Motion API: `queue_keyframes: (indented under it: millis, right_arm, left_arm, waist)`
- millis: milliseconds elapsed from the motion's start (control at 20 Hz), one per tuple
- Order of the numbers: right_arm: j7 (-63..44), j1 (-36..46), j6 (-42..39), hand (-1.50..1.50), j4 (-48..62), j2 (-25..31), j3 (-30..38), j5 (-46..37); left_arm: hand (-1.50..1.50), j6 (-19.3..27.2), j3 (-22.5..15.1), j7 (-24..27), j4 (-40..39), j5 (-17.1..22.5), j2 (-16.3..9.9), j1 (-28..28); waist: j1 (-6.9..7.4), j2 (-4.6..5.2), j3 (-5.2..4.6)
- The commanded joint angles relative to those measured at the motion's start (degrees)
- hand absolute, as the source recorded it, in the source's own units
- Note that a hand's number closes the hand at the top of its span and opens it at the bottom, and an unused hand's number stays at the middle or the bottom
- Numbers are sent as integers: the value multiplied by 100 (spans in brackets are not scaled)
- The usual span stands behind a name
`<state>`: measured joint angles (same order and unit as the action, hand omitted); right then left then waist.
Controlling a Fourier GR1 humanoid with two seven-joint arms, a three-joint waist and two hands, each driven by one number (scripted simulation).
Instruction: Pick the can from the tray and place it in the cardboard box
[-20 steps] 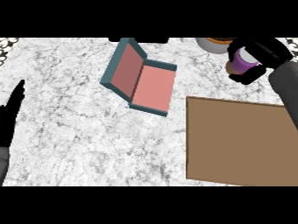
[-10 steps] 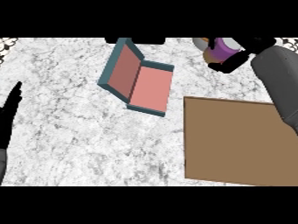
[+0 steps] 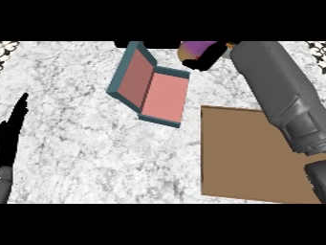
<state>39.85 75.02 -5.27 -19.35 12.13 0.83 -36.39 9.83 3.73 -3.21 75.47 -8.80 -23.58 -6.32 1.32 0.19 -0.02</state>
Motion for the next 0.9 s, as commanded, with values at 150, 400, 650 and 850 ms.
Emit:
queue_keyframes:
  millis: [150, 400, 650, 850]
  right_arm:
    - [-1181, 770, -126, 150, 392, -764, 248, 182]
    - [-1396, 813, 266, 150, 711, -1195, 167, 198]
    - [-1315, 645, 667, 150, 1056, -1208, -97, 186]
    - [-1636, 551, 1194, 150, 1227, -1211, -190, 261]
  left_arm:
    - [0, -108, 125, 291, -162, 7, -54, 13]
    - [0, -247, 28, -164, 137, -48, -97, -231]
    - [0, -66, -193, 120, 27, -215, 251, -175]
    - [0, -132, -189, 32, -130, -260, 186, -485]
  waist:
    - [112, 52, -5]
    - [216, 74, -3]
    - [418, 131, -8]
    - [529, 183, -11]
